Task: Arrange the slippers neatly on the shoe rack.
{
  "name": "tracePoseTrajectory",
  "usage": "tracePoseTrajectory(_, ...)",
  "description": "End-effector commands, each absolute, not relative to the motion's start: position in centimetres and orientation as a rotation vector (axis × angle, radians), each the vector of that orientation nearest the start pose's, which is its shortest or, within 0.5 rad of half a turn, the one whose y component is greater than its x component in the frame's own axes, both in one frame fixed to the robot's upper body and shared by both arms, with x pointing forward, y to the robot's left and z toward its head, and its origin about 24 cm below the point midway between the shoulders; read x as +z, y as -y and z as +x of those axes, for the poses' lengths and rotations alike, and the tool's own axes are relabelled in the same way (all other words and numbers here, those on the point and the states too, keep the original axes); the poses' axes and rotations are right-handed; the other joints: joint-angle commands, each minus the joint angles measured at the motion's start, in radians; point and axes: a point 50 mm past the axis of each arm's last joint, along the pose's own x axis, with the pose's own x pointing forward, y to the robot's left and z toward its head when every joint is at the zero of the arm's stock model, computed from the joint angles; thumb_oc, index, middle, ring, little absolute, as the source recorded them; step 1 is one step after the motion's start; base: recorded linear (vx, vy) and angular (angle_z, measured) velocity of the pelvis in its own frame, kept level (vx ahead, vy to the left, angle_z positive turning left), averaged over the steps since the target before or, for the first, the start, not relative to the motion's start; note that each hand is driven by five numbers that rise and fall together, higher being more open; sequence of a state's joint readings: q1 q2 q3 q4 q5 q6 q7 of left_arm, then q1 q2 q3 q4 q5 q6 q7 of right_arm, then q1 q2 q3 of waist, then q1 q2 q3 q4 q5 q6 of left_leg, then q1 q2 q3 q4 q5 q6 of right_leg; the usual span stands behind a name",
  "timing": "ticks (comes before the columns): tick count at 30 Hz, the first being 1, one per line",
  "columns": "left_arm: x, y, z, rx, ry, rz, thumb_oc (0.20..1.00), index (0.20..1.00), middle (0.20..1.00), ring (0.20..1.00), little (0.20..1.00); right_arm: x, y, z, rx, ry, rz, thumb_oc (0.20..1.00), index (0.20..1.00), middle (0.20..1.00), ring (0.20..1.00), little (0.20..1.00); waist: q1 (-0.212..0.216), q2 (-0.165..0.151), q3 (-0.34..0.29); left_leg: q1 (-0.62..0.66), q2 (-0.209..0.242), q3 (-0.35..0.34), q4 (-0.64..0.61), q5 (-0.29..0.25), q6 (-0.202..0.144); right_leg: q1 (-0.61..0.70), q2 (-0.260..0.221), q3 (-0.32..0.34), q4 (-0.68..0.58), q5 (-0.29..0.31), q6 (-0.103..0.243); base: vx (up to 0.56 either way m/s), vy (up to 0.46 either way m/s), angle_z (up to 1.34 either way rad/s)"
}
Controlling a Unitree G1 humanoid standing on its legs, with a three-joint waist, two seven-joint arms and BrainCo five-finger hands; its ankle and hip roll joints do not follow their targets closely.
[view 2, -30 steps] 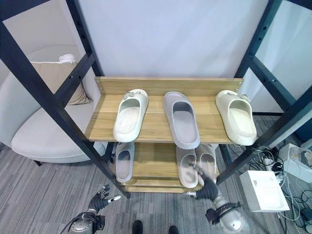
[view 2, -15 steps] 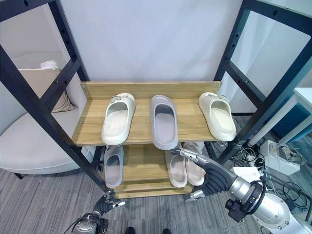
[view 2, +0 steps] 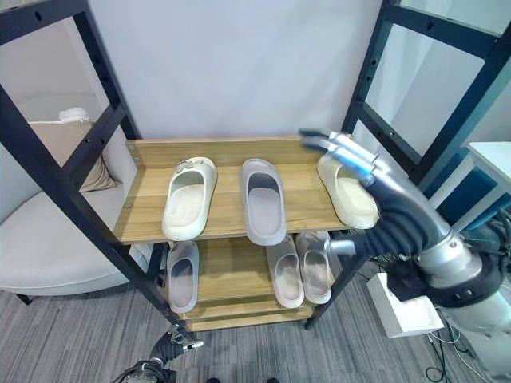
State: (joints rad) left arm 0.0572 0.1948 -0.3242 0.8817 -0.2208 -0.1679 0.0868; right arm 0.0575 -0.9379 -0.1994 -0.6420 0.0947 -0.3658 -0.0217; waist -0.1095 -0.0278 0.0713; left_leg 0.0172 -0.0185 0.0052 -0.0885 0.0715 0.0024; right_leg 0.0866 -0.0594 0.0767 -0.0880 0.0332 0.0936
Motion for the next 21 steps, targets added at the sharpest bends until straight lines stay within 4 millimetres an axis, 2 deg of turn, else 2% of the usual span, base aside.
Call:
tracePoseTrajectory(1, -11.5, -17.9, 17.7, -0.03, -0.662, 0.135, 1.0, 1.0, 1.0, 1.0, 1.0, 24.3, 19.2, 19.6, 0.174, 1.015, -0.839, 1.0, 1.0, 1.0, 1.0, 1.0, 0.066, -0.027, 0.01, 0.02, 0.044, -0.003, 0.001, -0.042, -0.038, 0.038, -0.022, -0.042, 0.006, -0.082, 0.025, 0.0, 0.0, 0.0)
tracePoseTrajectory(10, -11.5, -19.0, 17.0, -0.019, -0.672, 0.168, 1.0, 1.0, 1.0, 1.0, 1.0, 21.0, 19.4, 25.5, -0.054, 0.868, -0.894, 1.0, 1.0, 1.0, 1.0, 1.0, 0.146, -0.037, 0.036, 0.019, 0.031, -0.043, 0.001, -0.045, -0.025, 0.055, -0.035, -0.07, 0.002, -0.093, 0.025, 0.02, 0.018, 0.13)
tracePoseTrajectory(16, -11.6, -20.2, 16.1, 0.015, -0.69, 0.17, 1.0, 1.0, 1.0, 1.0, 1.0, 19.9, 20.2, 28.9, -0.155, 0.768, -0.94, 1.0, 1.0, 1.0, 1.0, 1.0, 0.203, -0.036, 0.056, 0.018, 0.021, -0.06, 0.005, -0.05, -0.016, 0.064, -0.044, -0.08, 0.001, -0.098, 0.028, 0.04, 0.018, 0.12)
tracePoseTrajectory(21, -11.5, -20.6, 15.9, 0.022, -0.691, 0.167, 1.0, 1.0, 1.0, 1.0, 1.0, 19.7, 20.9, 29.5, -0.177, 0.734, -0.996, 1.0, 1.0, 1.0, 1.0, 1.0, 0.222, -0.037, 0.059, 0.014, 0.017, -0.07, 0.006, -0.052, -0.012, 0.066, -0.047, -0.09, 0.001, -0.103, 0.031, 0.03, 0.017, 0.13)
